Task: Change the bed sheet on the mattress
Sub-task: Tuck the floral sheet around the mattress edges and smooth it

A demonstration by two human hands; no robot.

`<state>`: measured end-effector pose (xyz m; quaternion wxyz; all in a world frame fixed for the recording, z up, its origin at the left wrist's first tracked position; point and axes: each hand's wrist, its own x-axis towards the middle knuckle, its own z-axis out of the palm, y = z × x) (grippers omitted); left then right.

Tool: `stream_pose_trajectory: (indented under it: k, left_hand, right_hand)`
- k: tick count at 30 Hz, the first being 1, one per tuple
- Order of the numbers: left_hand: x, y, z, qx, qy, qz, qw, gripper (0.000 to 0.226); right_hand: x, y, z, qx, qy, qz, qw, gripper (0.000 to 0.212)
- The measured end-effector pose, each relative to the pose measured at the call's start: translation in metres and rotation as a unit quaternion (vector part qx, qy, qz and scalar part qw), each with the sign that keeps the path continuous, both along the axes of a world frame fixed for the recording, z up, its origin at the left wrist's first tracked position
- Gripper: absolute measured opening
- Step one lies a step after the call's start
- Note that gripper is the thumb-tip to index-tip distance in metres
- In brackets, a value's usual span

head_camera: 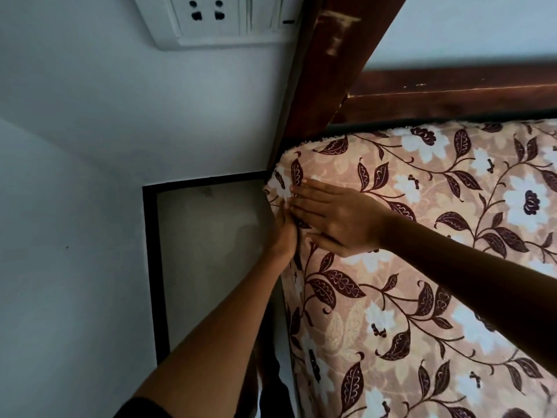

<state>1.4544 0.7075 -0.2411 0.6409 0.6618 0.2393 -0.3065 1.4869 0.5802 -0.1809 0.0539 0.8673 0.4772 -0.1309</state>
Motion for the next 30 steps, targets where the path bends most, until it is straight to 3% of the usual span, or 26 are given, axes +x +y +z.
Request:
stream_pose_trajectory:
  k: [6, 11, 17, 23, 30]
  left_hand:
    - [0.028, 0.007, 0.001, -0.197, 0.100, 0.100, 0.970, 0.066]
    - [0.054, 0.008, -0.001, -0.232, 0.163, 0.103, 0.953, 0.084]
    - [0.076, 0.005, -0.009, -0.216, 0.164, 0.063, 0.961, 0.084]
    - [0.065, 0.000, -0.010, -0.120, 0.092, 0.033, 0.988, 0.062]
    - [0.070, 0.008, -0.017, -0.094, 0.119, -0.003, 0.988, 0.057]
  right_hand:
    - [0.004, -0.003, -0.006, 0.022, -0.003, 0.016, 1.000, 0.050]
    - [0.005, -0.011, 0.006, 0.081, -0.020, 0.035, 0.996, 0.048]
    - [-0.001, -0.012, -0.001, 0.078, -0.017, 0.016, 0.997, 0.051]
    - [-0.005, -0.008, -0.004, 0.086, -0.017, -0.012, 0.996, 0.049]
    - [-0.010, 0.000, -0.006, 0.052, -0.017, -0.033, 0.998, 0.051]
